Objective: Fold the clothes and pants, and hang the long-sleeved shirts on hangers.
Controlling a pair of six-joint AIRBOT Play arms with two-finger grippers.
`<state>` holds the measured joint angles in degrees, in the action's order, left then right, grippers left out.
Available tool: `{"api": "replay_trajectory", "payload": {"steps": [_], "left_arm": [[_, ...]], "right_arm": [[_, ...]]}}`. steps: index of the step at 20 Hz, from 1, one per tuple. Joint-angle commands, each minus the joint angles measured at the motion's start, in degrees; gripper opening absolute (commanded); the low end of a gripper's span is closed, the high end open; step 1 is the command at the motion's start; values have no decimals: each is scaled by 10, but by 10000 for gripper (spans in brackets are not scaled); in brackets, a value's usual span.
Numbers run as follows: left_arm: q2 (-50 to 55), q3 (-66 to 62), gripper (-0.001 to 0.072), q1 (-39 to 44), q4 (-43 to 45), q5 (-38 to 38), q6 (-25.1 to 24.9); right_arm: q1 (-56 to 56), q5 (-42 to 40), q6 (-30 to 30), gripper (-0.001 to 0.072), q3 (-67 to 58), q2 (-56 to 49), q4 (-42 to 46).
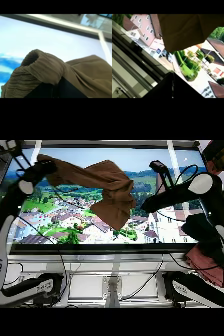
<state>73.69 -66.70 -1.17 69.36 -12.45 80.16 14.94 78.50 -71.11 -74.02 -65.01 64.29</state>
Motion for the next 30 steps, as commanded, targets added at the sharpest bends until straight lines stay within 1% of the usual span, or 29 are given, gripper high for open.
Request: {"api": "replay_trajectory", "payload": {"steps": [1, 3, 5, 6, 7, 8, 9, 10, 11, 15, 17, 18, 22, 26, 27, 28, 29, 30], "left_arm": [[-20, 0, 41, -63, 62, -132, -1], [-20, 1, 41, -80, 89, -187, -1], [-20, 2, 41, -82, 120, -207, 0], [-20, 2, 41, -82, 127, -211, 0], [-20, 2, 41, -82, 127, -213, 0], [-20, 2, 41, -82, 127, -213, 0], [-20, 2, 41, -82, 127, -213, 0], [-20, 2, 42, -82, 127, -213, 0], [-20, 2, 42, -82, 127, -213, 0], [-20, 2, 42, -82, 127, -213, 0], [-20, 2, 43, -82, 127, -213, 0], [-20, 2, 42, -82, 127, -213, 0], [-20, 2, 43, -82, 127, -212, 0], [-20, 2, 42, -82, 127, -212, 0], [-20, 2, 42, -82, 127, -212, 0], [-20, 2, 42, -82, 127, -212, 0], [-20, 2, 42, -82, 127, -212, 0], [-20, 2, 42, -82, 127, -212, 0]], "right_arm": [[49, -7, -1, 12, 34, 24, 0], [70, -28, 0, 12, 62, 17, 5], [80, -115, -5, 15, 80, 3, 10], [78, -147, -33, 94, 87, -6, 25], [73, -169, -73, 260, 93, -17, 56], [61, -176, -111, 373, 101, -33, 85], [47, -176, -124, 401, 108, -51, 92], [29, -176, -128, 417, 114, -73, 82], [15, -174, -128, 417, 115, -95, 64], [-32, -170, -113, 510, 115, -193, -43], [-38, -152, -80, 510, 115, -235, -110], [-38, -150, -74, 510, 115, -253, -127], [-35, -152, -81, 509, 115, -307, -133], [-34, -179, -85, 504, 115, -329, -170], [-34, -187, -85, 494, 115, -331, -181], [-34, -195, -85, 440, 115, -332, -188], [-31, -199, -85, 432, 115, -332, -191], [-27, -202, -82, 393, 115, -333, -191]]}}
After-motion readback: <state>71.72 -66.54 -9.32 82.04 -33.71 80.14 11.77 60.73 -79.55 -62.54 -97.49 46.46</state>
